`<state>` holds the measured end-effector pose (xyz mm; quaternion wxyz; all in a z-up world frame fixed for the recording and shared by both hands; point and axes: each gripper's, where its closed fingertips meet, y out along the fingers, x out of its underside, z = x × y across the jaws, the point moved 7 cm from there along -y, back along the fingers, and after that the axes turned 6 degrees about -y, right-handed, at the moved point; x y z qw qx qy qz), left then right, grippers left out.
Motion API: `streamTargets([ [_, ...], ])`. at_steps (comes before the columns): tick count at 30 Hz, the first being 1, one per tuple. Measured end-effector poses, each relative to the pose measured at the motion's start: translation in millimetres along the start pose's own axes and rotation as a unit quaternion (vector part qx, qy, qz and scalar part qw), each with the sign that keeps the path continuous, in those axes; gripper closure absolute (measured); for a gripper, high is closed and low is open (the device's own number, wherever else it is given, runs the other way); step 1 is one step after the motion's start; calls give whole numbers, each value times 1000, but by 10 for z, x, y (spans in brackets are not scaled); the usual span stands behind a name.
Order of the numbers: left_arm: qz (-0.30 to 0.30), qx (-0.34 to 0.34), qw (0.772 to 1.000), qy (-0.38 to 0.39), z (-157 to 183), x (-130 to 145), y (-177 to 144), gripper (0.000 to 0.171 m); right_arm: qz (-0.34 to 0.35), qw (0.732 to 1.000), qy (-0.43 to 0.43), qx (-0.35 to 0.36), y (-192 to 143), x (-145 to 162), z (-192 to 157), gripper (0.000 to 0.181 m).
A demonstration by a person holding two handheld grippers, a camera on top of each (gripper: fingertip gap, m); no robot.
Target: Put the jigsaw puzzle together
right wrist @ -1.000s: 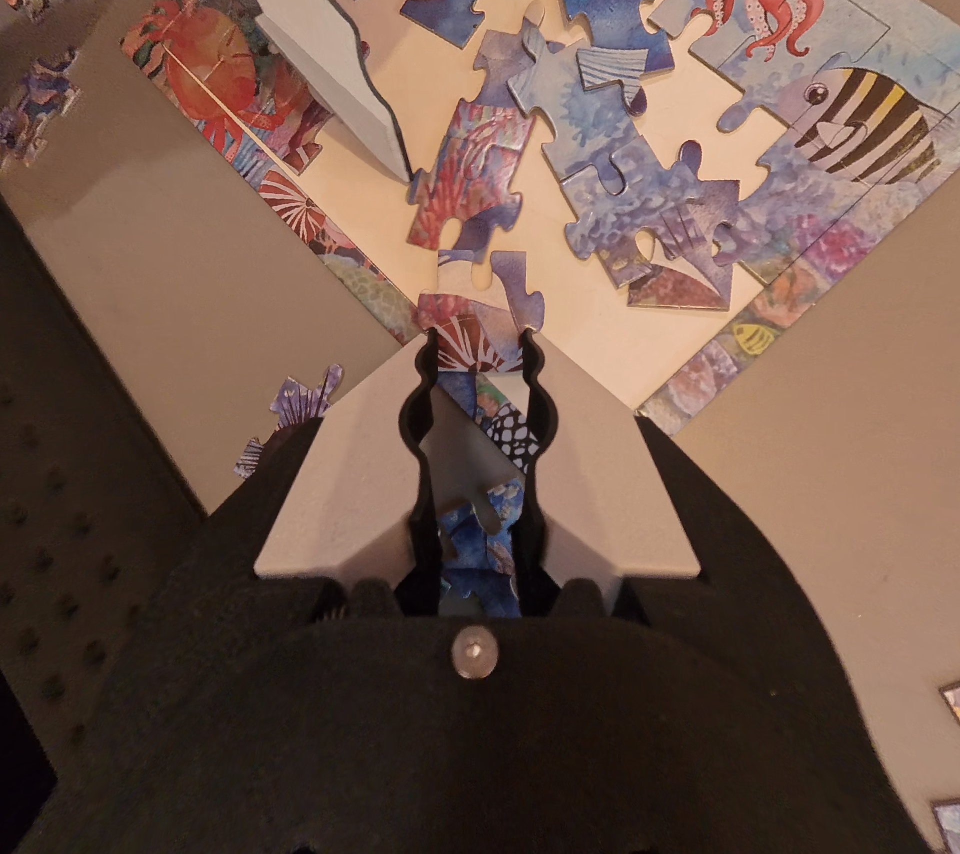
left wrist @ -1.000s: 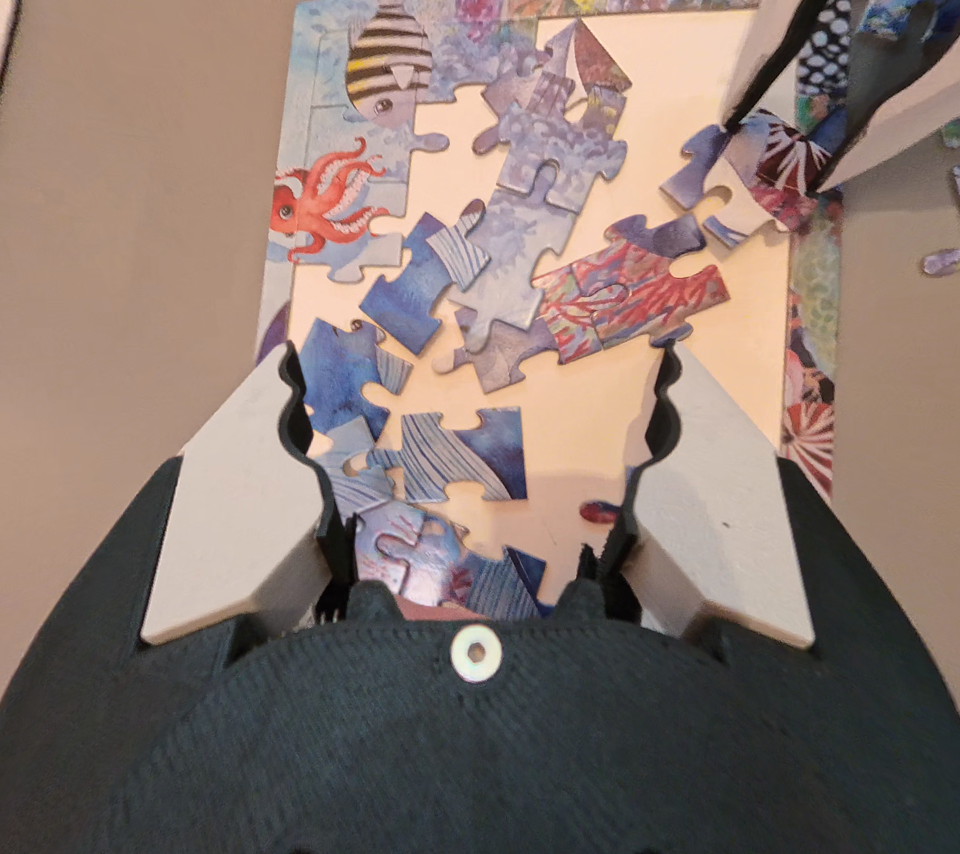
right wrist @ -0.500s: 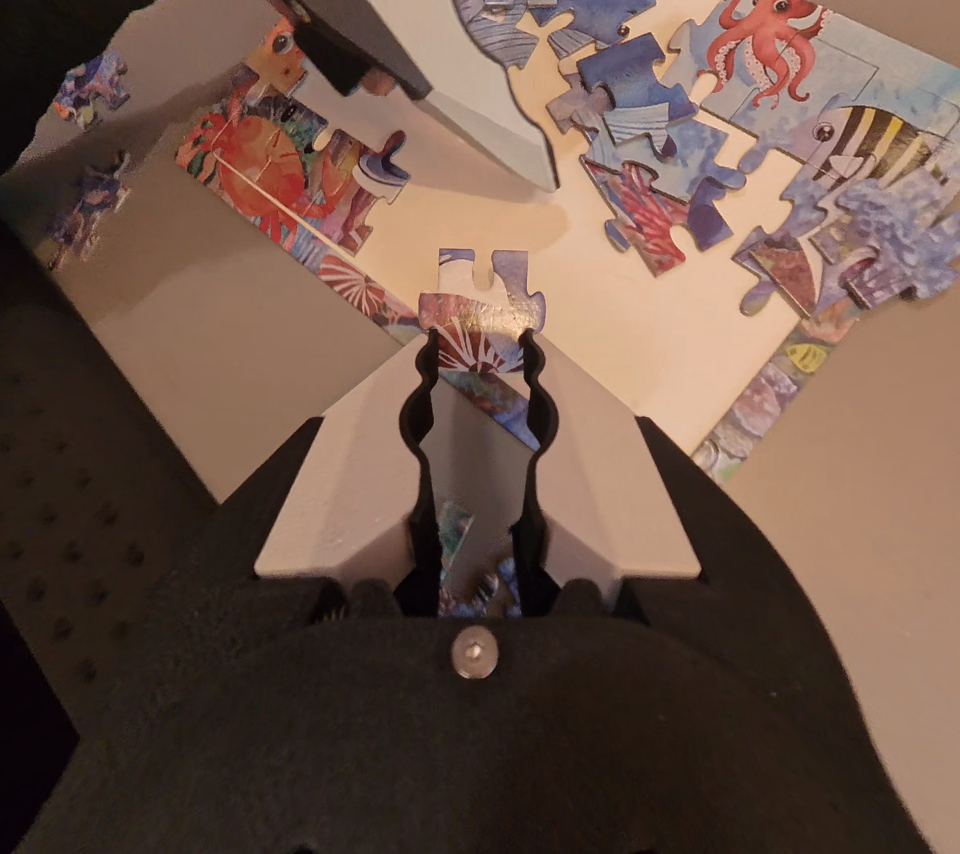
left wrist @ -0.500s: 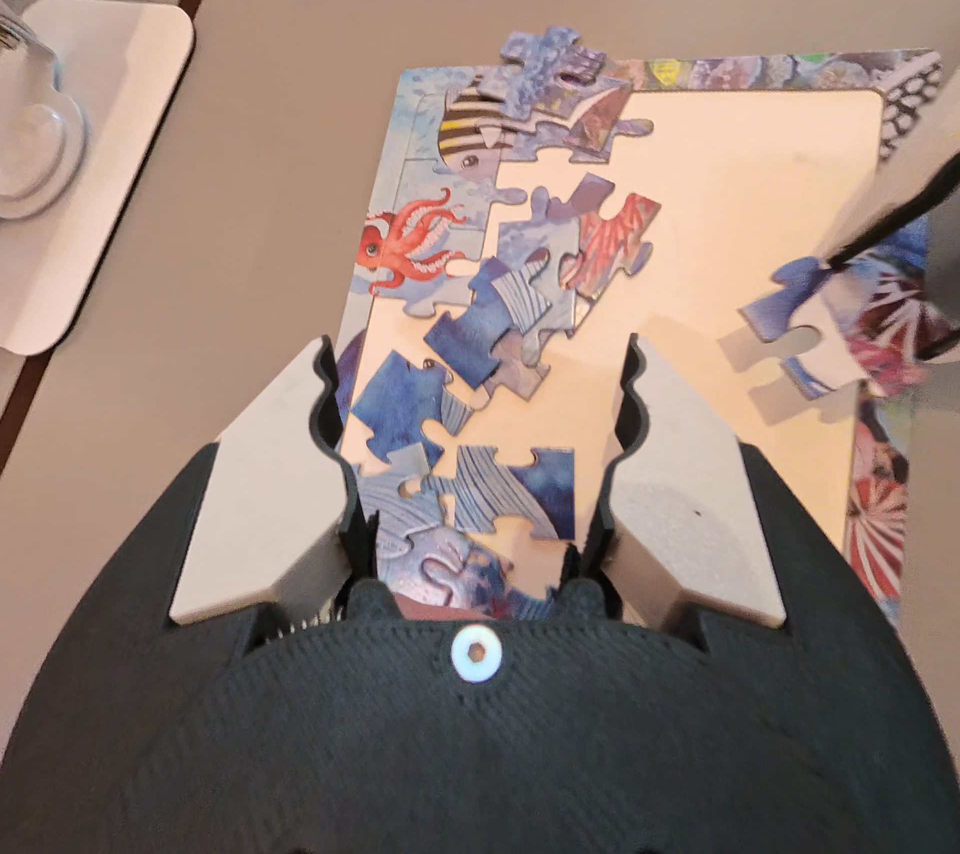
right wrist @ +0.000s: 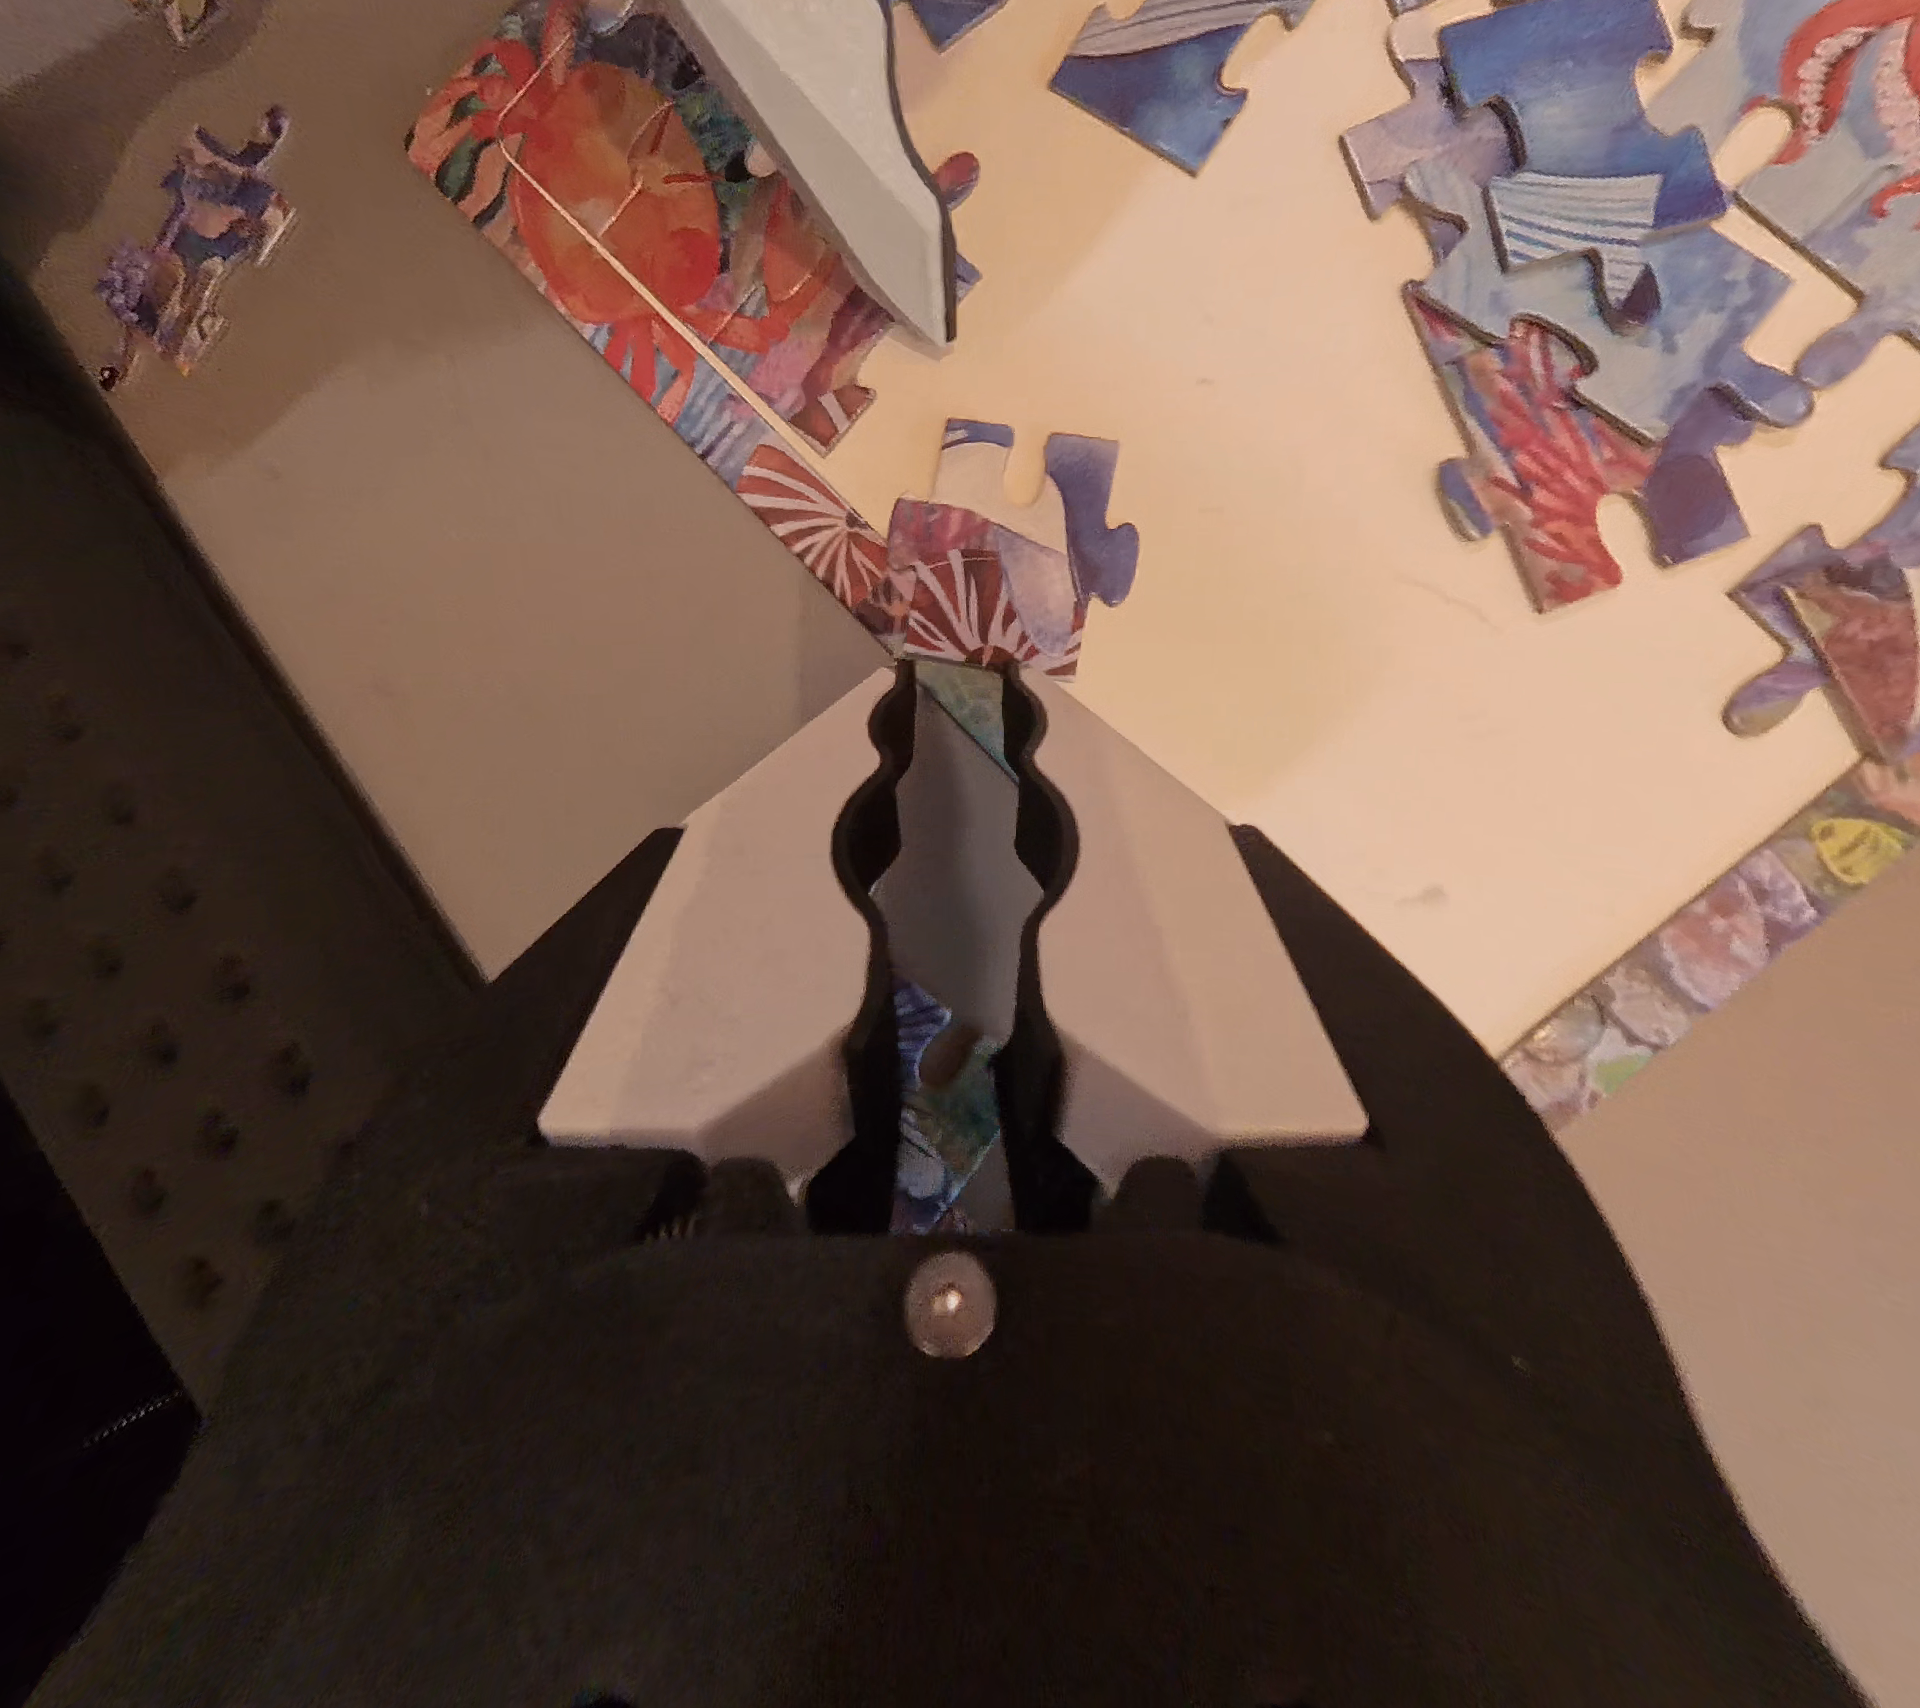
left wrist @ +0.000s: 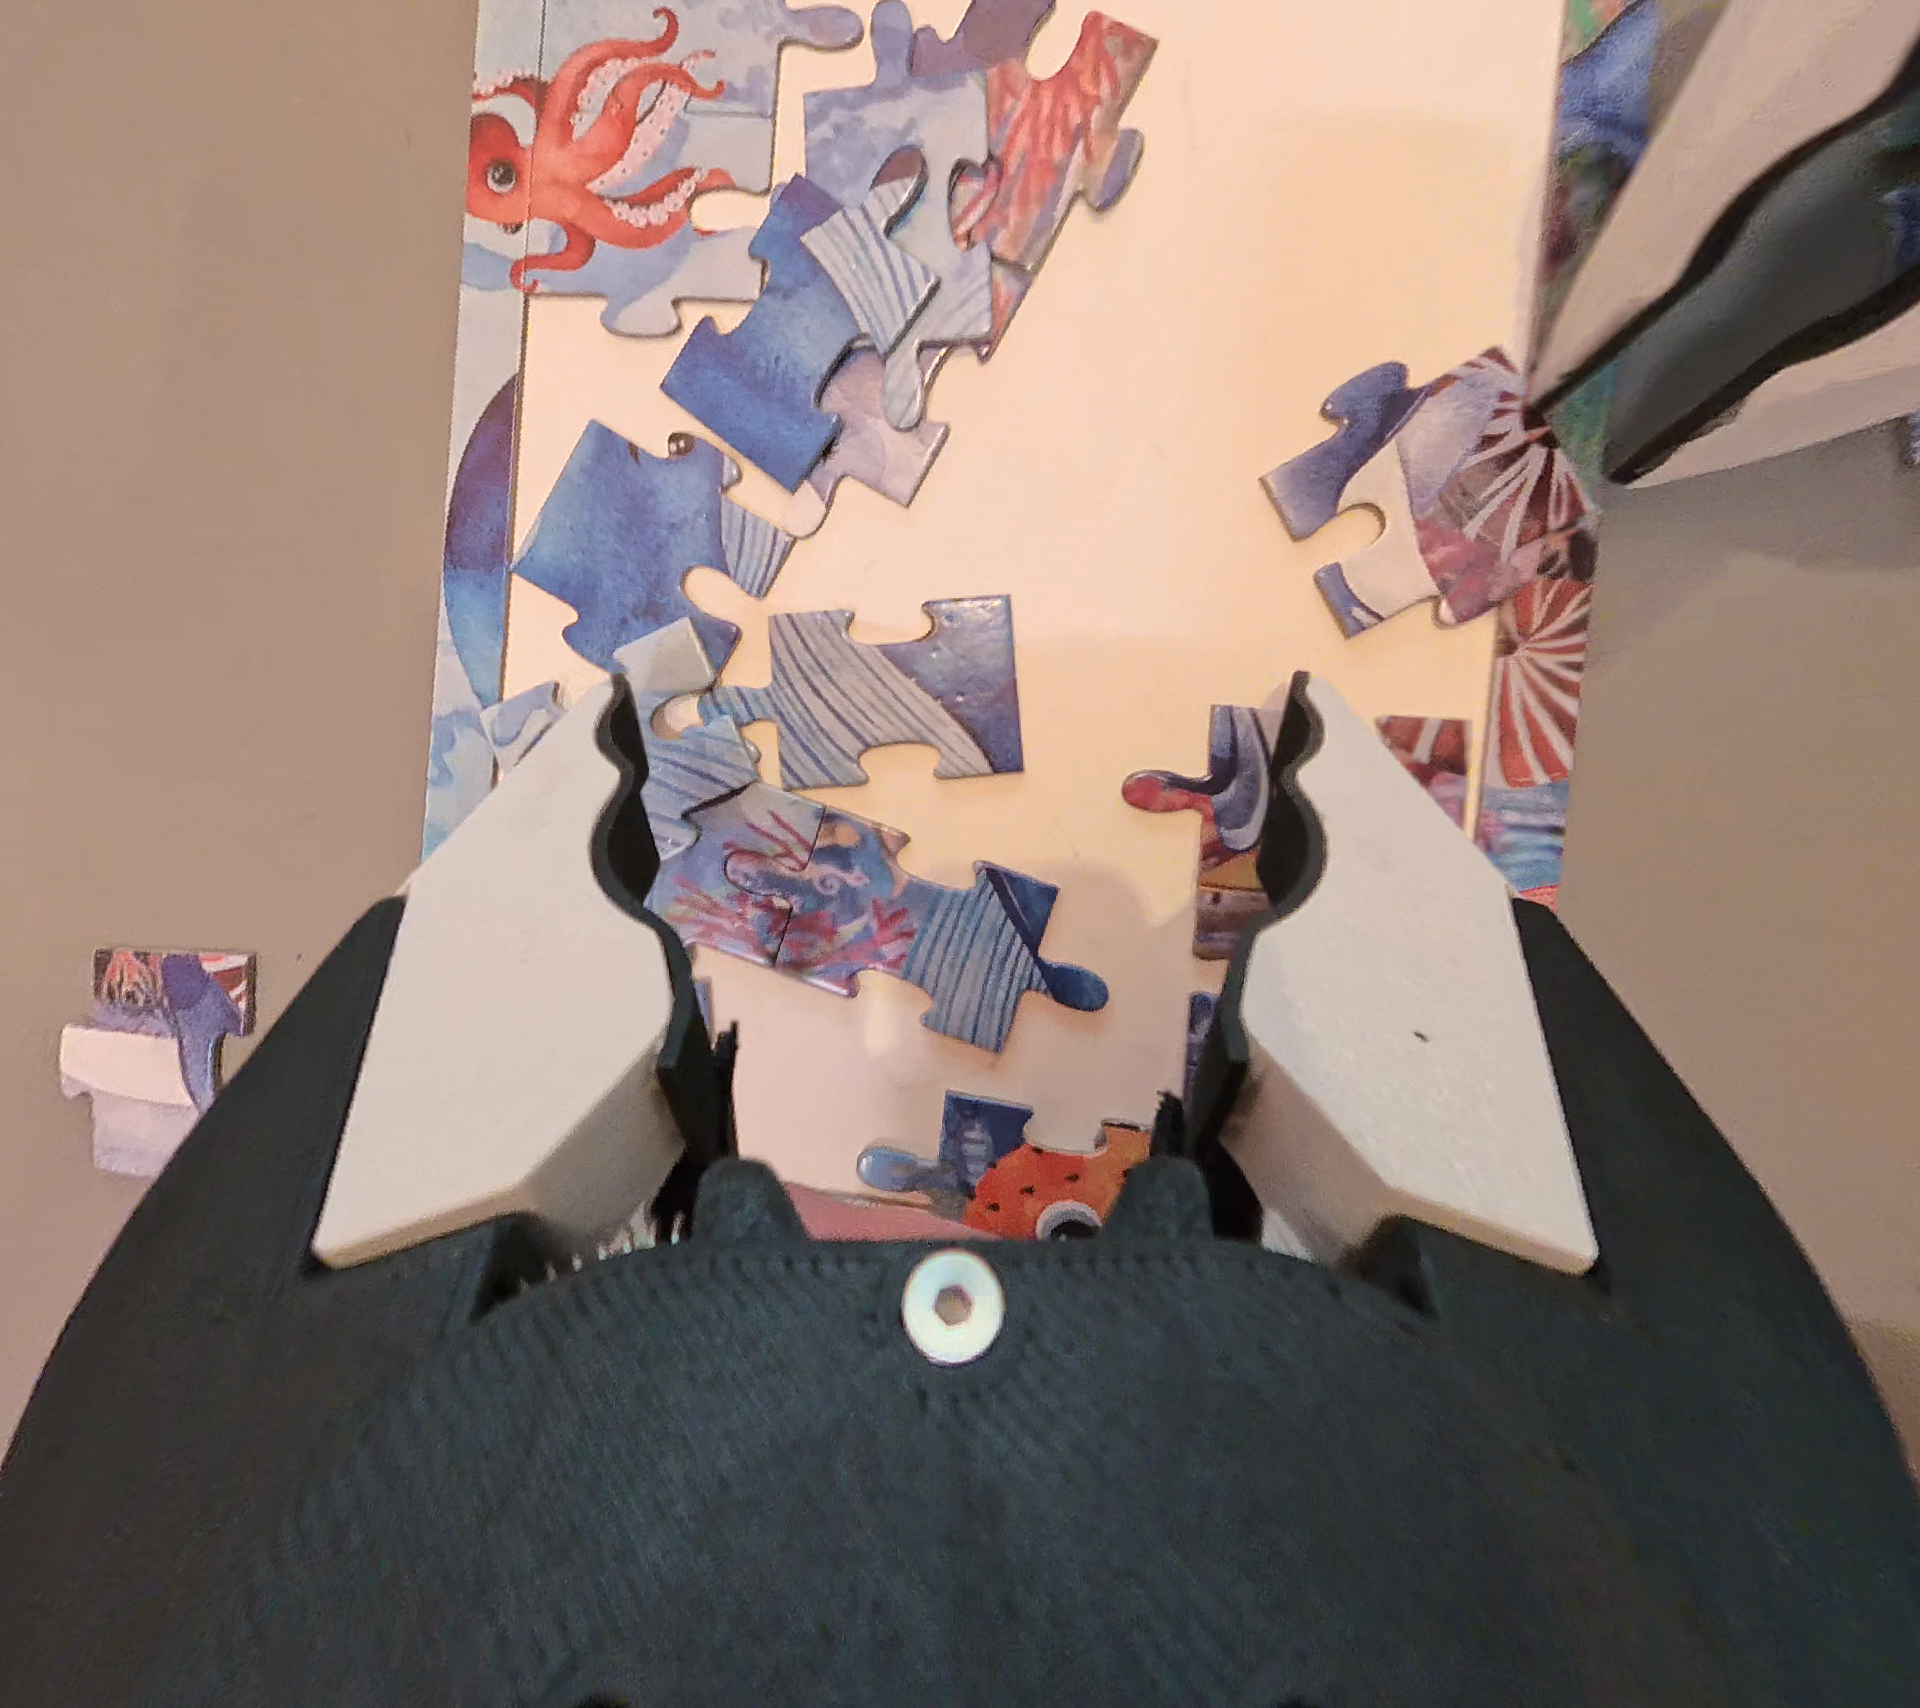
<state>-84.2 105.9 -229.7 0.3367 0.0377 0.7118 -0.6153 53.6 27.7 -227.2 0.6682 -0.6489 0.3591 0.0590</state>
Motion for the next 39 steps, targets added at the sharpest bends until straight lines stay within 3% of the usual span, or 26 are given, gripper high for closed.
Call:
streamTargets([
  [9,3,-13,1000,-13,-79,42,-40,56,6,998,-5,-57,148,-166,-156,173],
  [13,-2,-19,1000,-22,-122,86,-75,56,19,999,-27,-33,51,-186,-56,158],
  [17,-9,-11,999,-30,-114,101,-54,56,3,995,-103,-6,33,-252,10,138],
  [23,-17,6,999,-34,-76,131,-50,51,-46,979,-196,-38,177,-296,82,114],
  [30,22,-42,998,-42,-239,55,-132,59,-60,961,-256,-83,201,-356,145,115],
  [39,-3,-5,999,-40,-130,96,-17,58,-41,959,-261,-103,203,-328,172,131],
])
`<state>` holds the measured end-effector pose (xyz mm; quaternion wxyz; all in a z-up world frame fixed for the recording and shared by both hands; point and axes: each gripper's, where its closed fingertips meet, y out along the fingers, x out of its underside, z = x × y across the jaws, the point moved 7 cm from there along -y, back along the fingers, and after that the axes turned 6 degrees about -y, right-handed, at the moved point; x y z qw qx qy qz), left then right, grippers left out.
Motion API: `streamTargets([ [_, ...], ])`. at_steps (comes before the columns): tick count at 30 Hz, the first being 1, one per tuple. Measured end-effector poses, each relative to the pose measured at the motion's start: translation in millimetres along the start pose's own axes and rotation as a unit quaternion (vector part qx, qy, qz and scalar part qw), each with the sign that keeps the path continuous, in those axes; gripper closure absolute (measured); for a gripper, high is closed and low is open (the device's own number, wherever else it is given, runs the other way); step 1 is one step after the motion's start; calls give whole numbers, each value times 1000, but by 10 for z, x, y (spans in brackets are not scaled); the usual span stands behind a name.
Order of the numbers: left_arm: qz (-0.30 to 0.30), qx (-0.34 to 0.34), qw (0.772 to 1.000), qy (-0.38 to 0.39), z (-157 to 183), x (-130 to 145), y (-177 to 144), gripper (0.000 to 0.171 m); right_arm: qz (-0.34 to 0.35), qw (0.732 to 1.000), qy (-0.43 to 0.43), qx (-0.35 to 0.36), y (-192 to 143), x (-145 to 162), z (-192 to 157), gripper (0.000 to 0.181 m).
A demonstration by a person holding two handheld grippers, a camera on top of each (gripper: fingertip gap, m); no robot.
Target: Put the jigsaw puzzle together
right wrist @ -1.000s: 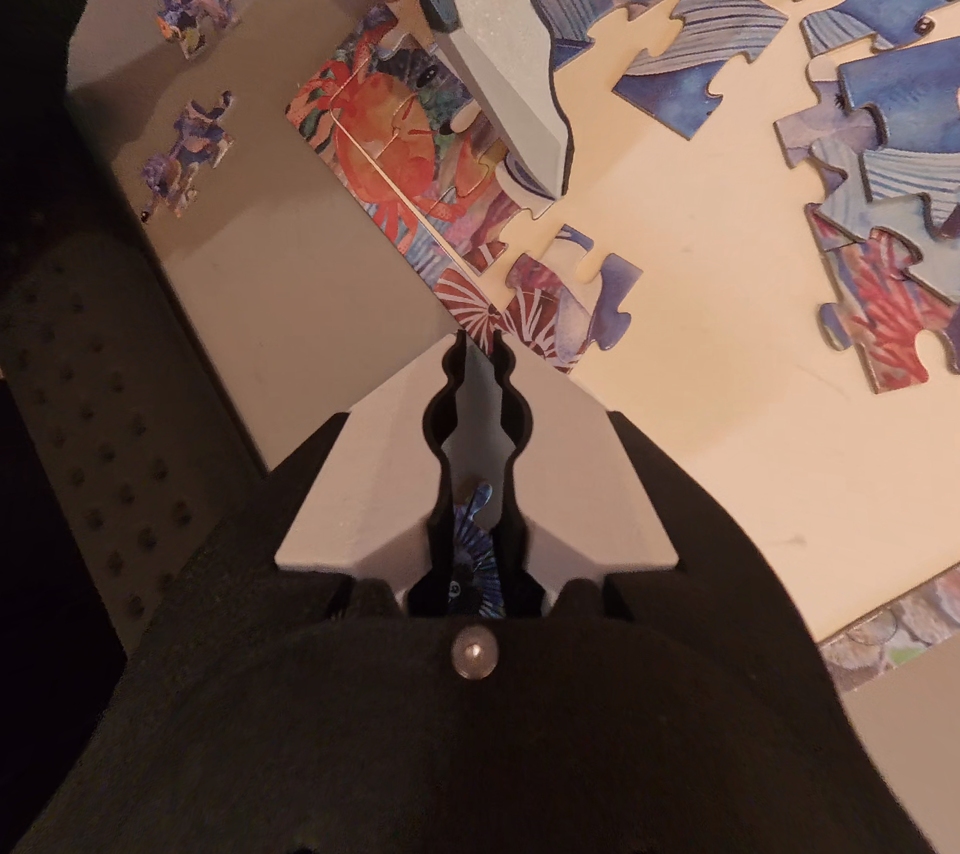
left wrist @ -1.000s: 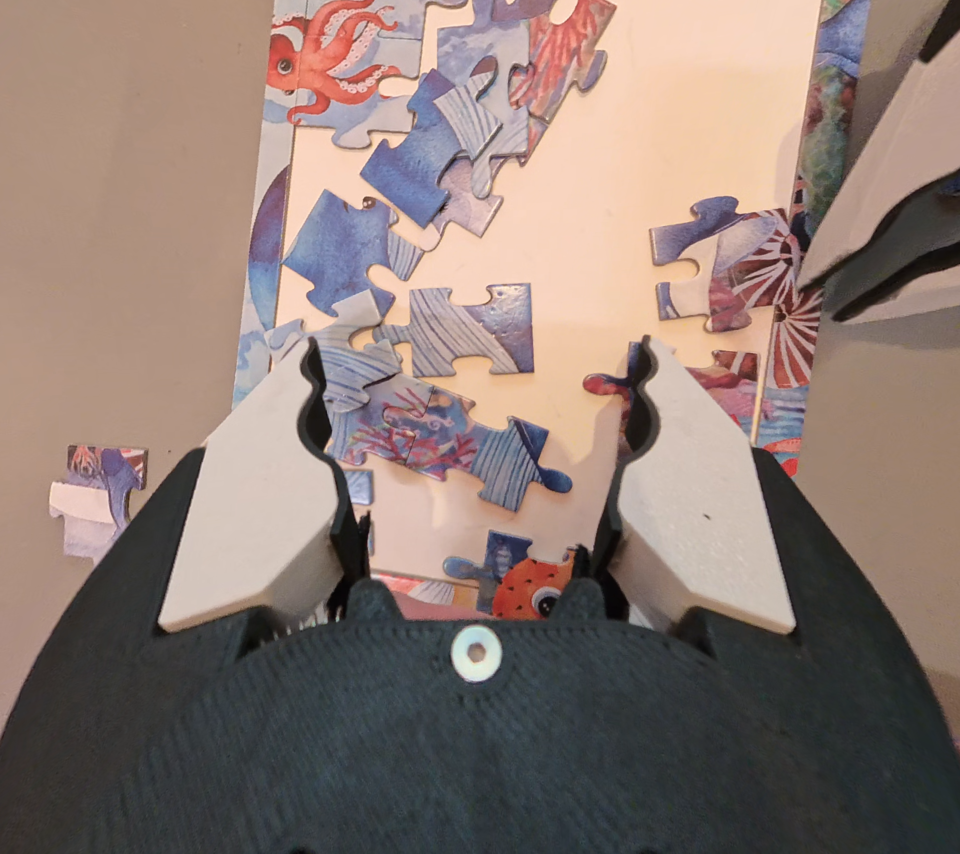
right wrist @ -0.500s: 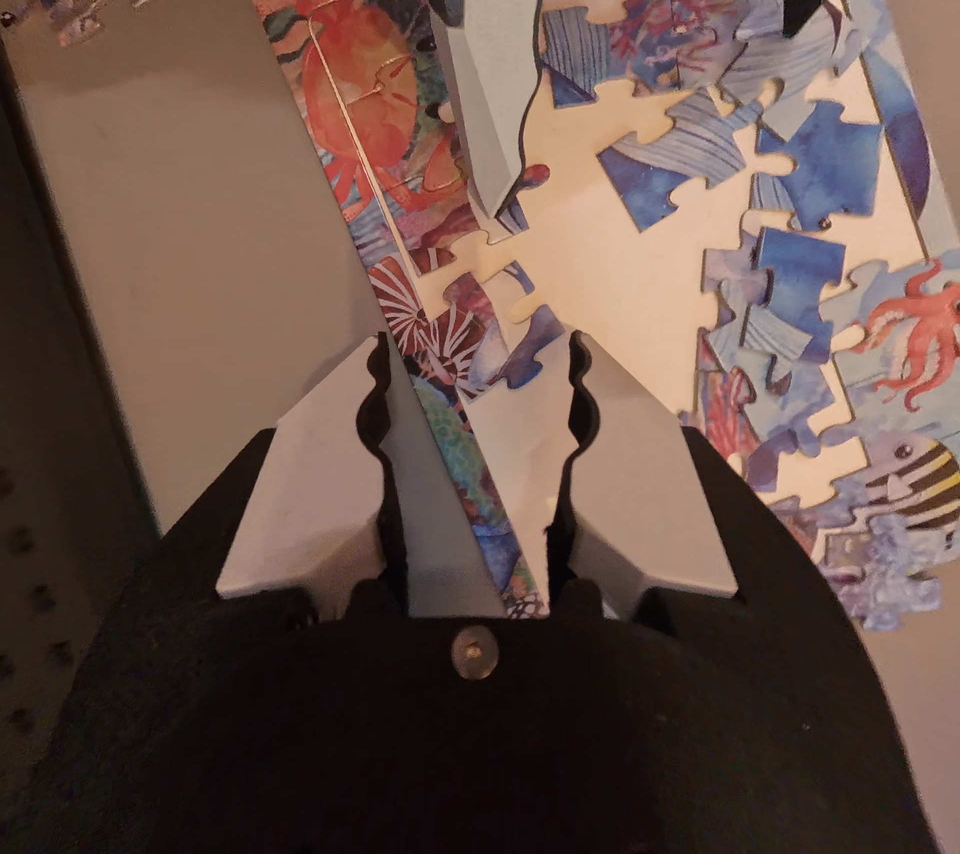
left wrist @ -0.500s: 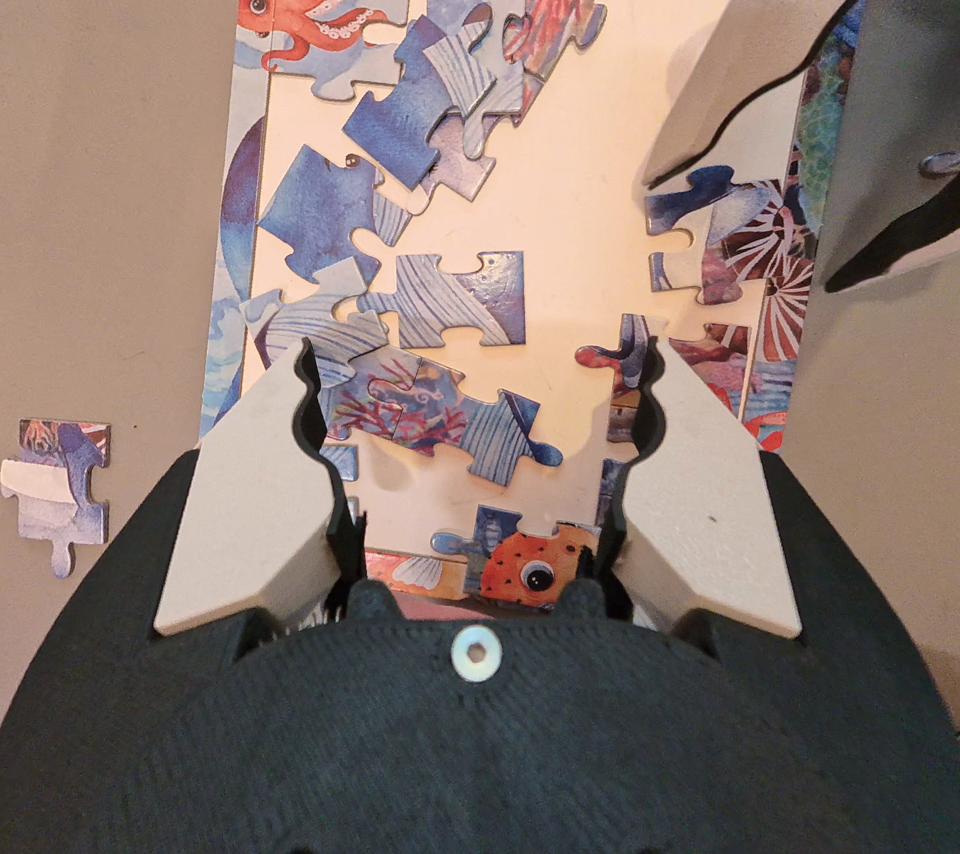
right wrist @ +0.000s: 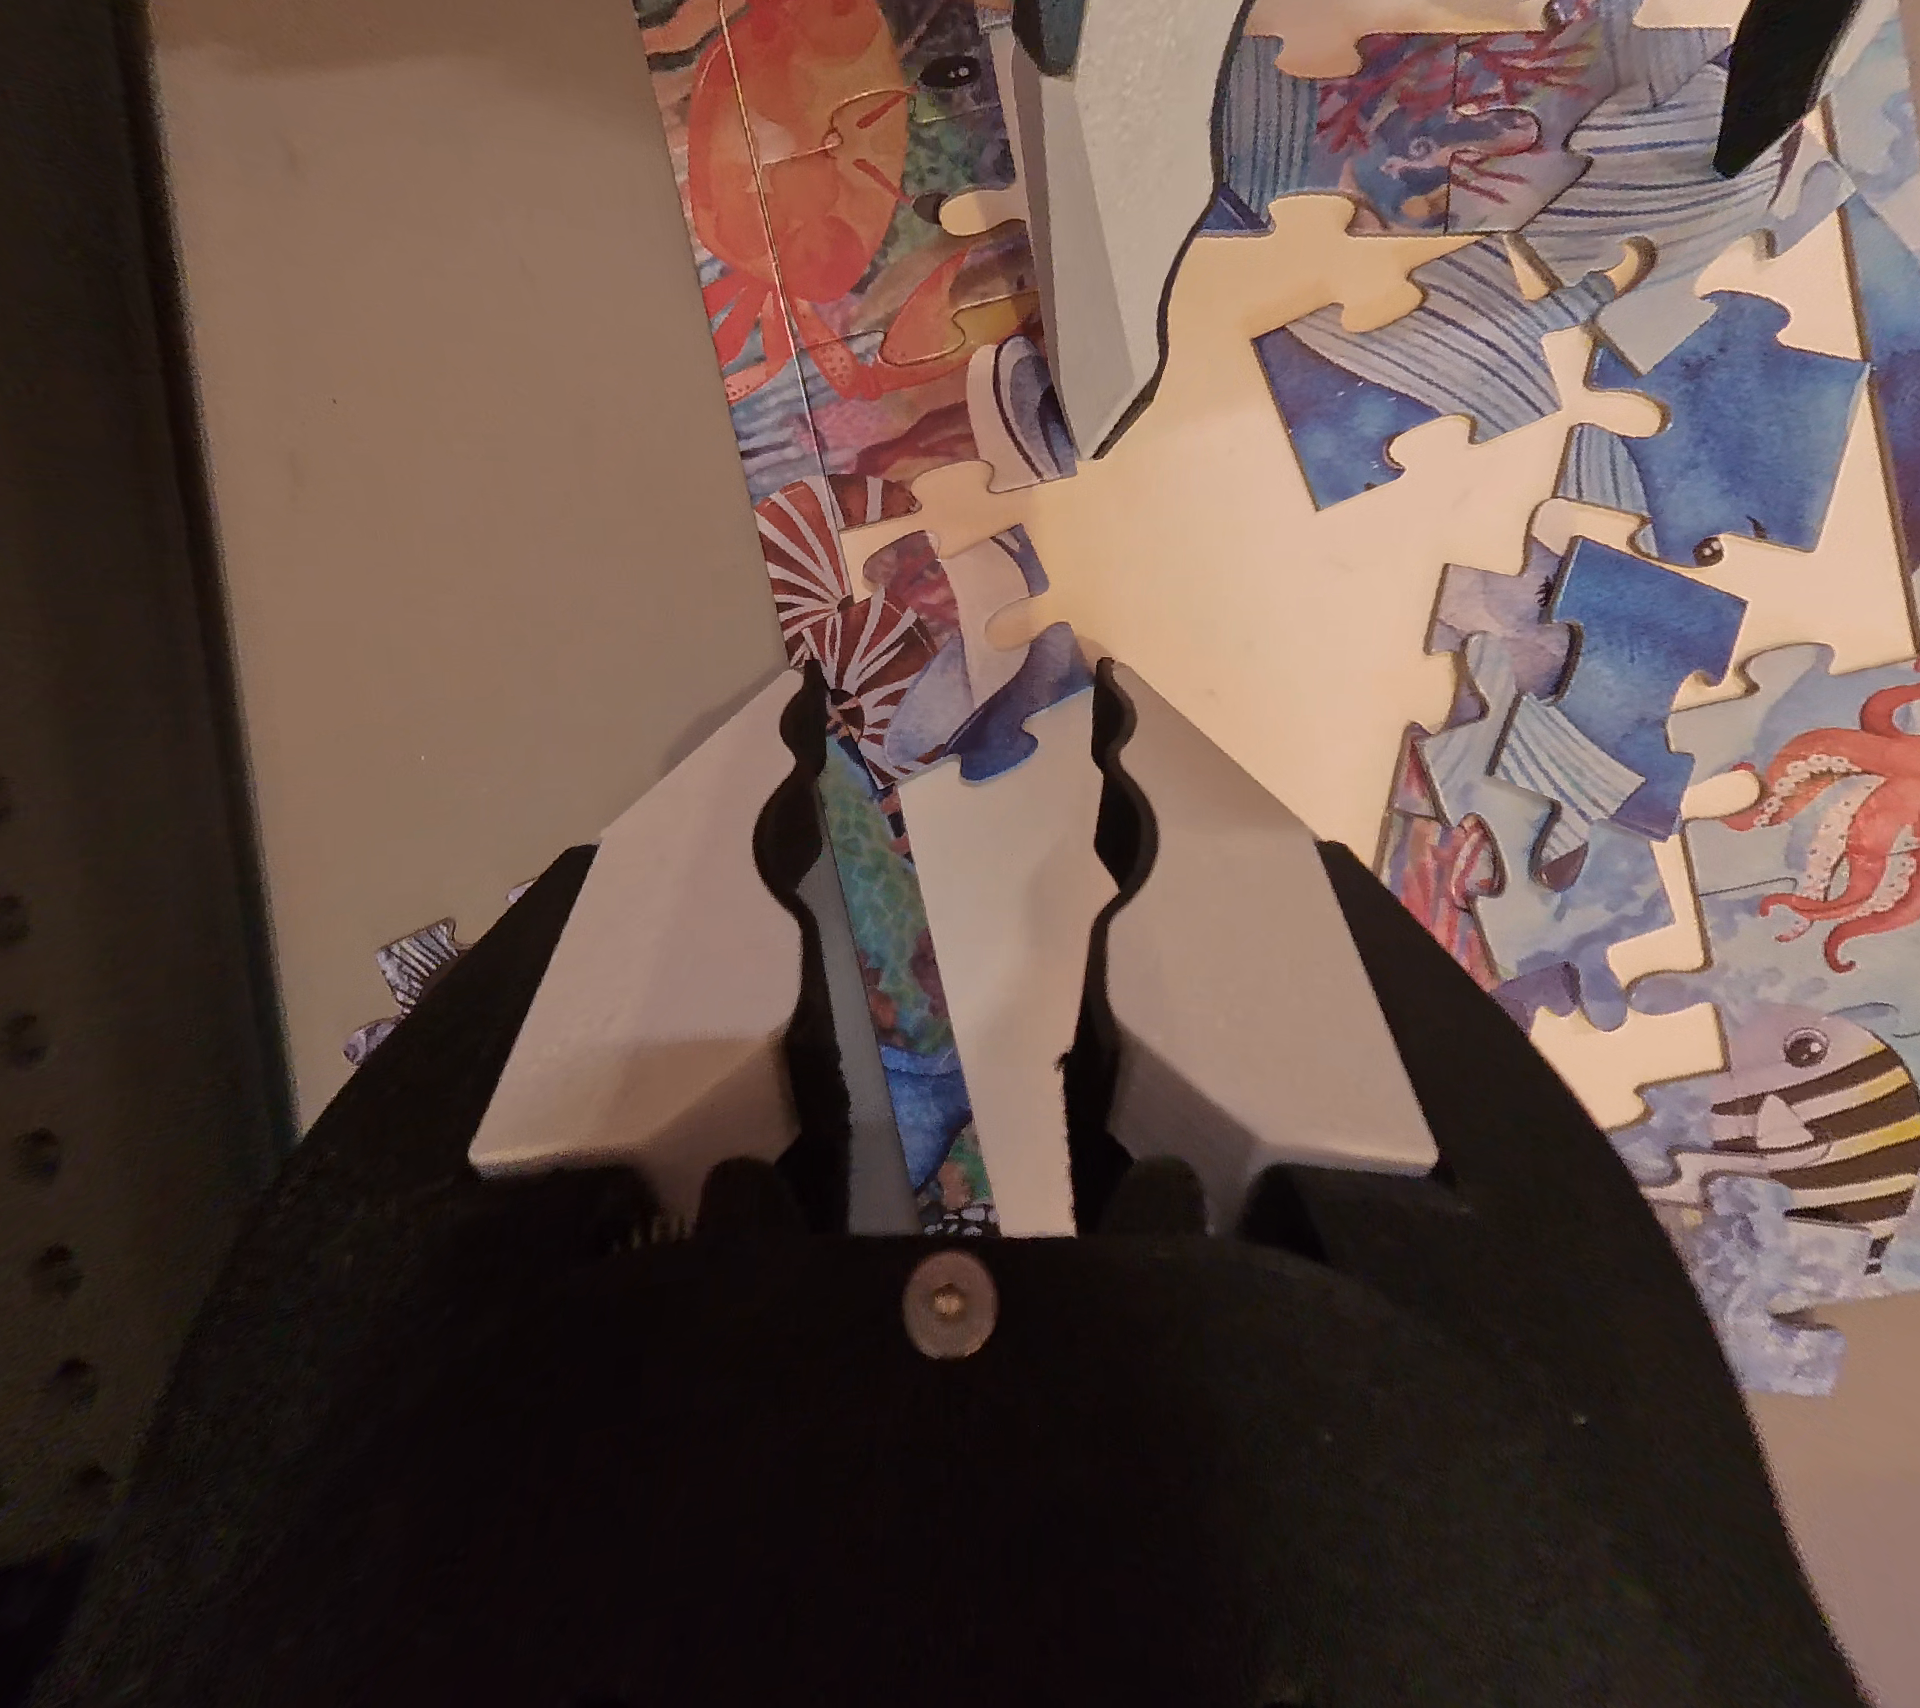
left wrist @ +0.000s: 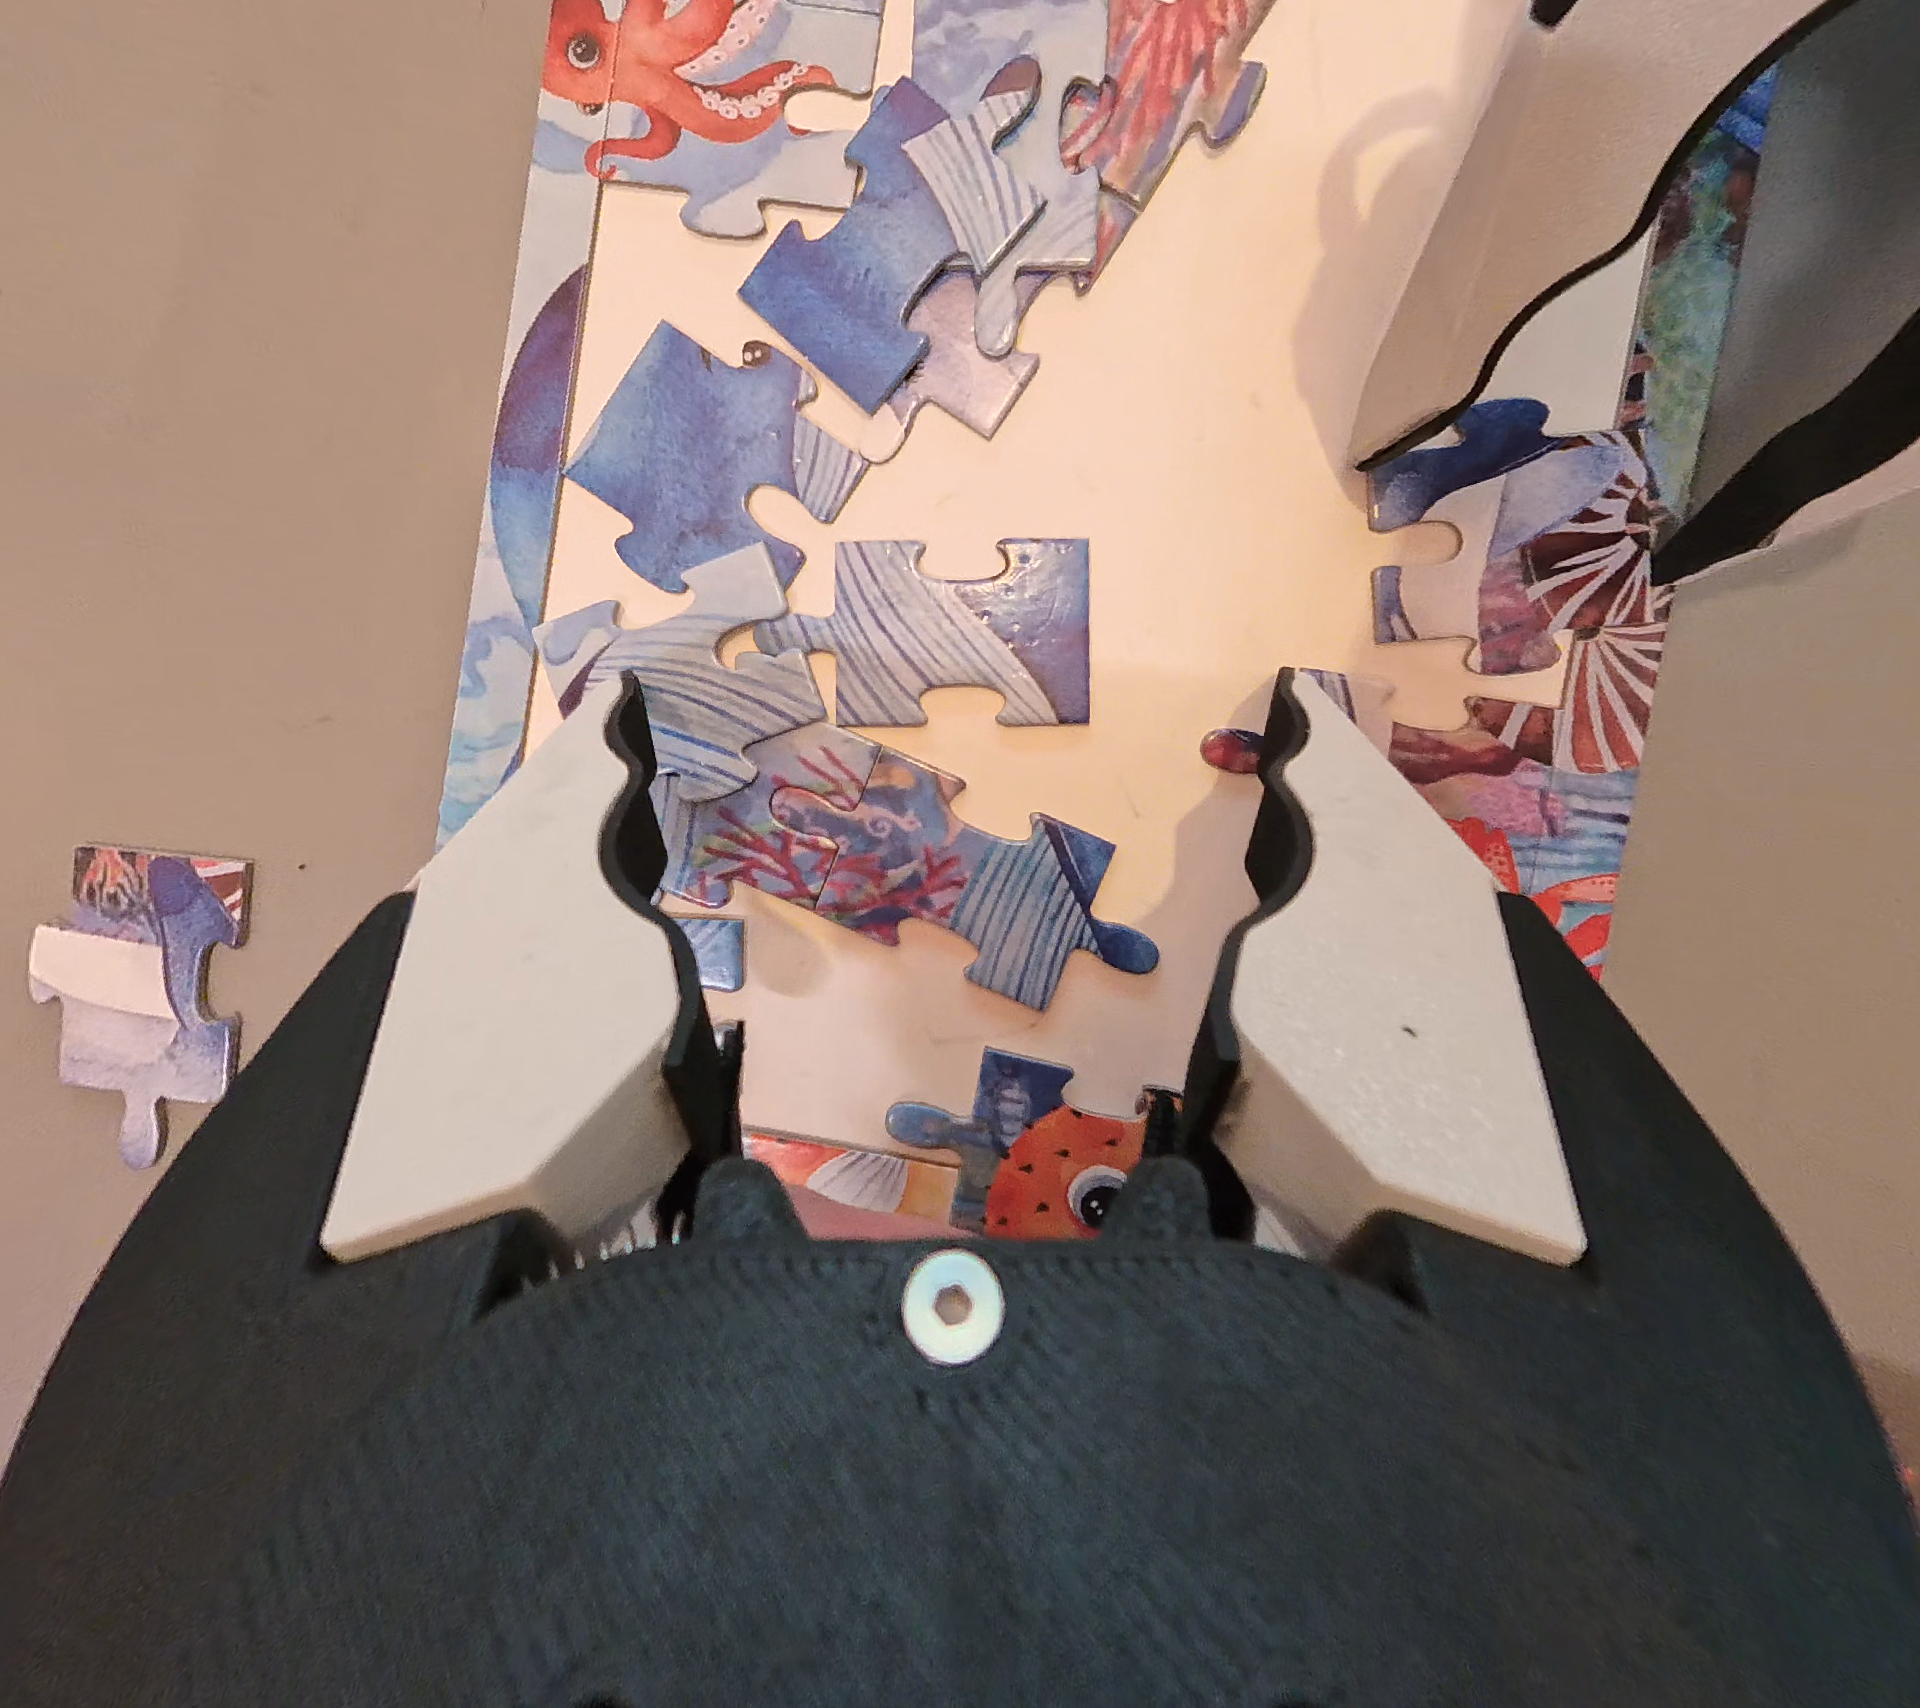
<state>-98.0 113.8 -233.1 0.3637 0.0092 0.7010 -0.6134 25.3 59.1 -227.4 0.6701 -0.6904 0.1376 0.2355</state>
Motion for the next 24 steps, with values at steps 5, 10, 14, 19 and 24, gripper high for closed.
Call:
streamTargets([
  [5,-5,-1,1000,-1,-1,16,-16,59,5,1000,6,3,-1,2,1,132],
  [10,-7,-2,1000,-2,-14,34,-27,57,11,1000,21,10,-13,14,22,132],
  [14,-7,-2,1000,-3,-14,35,-27,57,27,999,39,16,-45,-14,48,132],
  [19,-8,-3,1000,-3,-14,37,-28,57,19,998,61,27,-13,-96,45,132],
  [24,-9,-3,1000,-3,-15,44,-34,57,-15,997,71,37,57,-130,2,132],
])
